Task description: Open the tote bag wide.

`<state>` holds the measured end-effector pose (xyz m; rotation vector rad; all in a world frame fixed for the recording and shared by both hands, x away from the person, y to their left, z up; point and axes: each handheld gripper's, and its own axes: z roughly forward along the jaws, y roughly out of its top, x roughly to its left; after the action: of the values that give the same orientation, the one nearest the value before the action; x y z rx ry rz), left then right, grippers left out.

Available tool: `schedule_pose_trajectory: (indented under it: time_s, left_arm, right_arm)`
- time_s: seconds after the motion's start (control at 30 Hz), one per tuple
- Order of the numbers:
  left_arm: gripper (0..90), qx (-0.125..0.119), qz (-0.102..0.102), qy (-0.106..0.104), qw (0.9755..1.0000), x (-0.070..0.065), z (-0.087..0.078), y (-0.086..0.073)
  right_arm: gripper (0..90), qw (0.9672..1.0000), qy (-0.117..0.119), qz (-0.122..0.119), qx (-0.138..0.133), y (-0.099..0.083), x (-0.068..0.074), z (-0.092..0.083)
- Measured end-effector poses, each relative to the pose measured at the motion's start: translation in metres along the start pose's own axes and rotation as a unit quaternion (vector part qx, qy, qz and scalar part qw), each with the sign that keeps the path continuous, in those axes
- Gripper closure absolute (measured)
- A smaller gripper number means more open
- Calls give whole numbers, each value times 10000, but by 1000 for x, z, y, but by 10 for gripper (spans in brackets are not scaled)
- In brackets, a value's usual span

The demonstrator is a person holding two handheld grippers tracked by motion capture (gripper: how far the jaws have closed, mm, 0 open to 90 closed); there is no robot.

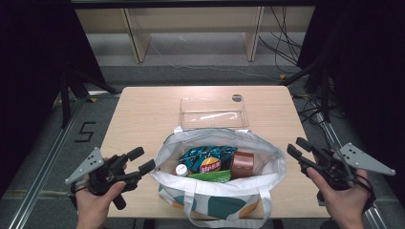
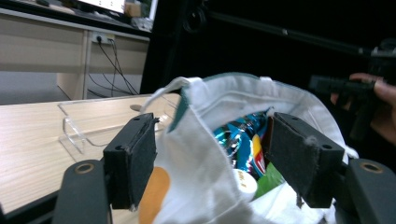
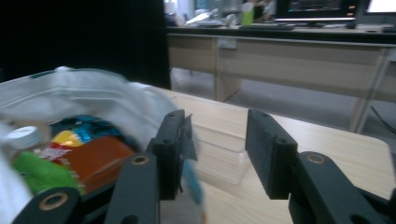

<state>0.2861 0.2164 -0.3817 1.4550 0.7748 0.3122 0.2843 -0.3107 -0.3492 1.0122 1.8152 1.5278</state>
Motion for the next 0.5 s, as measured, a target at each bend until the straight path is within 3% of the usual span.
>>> schedule_pose_trajectory:
  time_s: [0.03, 0.1, 0.17, 0.23, 0.27, 0.3, 0.33, 0.37, 0.4, 0.43, 0.5]
  left_arm:
    - [343, 150, 98, 90, 9998, -3, 5, 1]
    - [387, 195, 66, 88, 9997, -4, 7, 1]
    - [433, 316, 73, 15, 9995, -3, 10, 1]
    - [523, 571, 270, 226, 9977, -2, 11, -1]
    - [523, 616, 328, 218, 9973, -1, 12, -2]
    - [542, 681, 300, 208, 9970, -1, 13, -2]
    - [564, 717, 307, 183, 9968, -1, 14, -3]
    - [602, 827, 372, 125, 9958, -1, 17, -3]
    - [628, 939, 457, 183, 9944, -2, 19, -4]
    - [653, 939, 457, 183, 9944, -2, 19, -4]
    - [686, 1123, 574, 220, 9918, -4, 22, -5]
  right_arm:
    - [558, 9998, 219, -41, 2, 4, 10, 3]
    - [538, 9994, 309, -109, 82, 4, 14, 8]
    - [534, 9993, 315, -103, 142, 3, 16, 10]
    - [547, 9990, 197, -106, 376, -1, 18, 16]
    - [547, 9990, 197, -106, 376, -1, 18, 16]
    - [571, 9984, 255, -61, 494, -2, 18, 17]
    - [591, 9981, 272, -282, 472, -3, 15, 20]
    - [644, 9975, 182, -242, 644, -6, 17, 21]
    - [670, 9965, 179, -363, 733, -7, 15, 22]
    - [670, 9965, 179, -363, 733, -7, 15, 22]
    - [732, 9950, 214, -271, 941, -9, 17, 24]
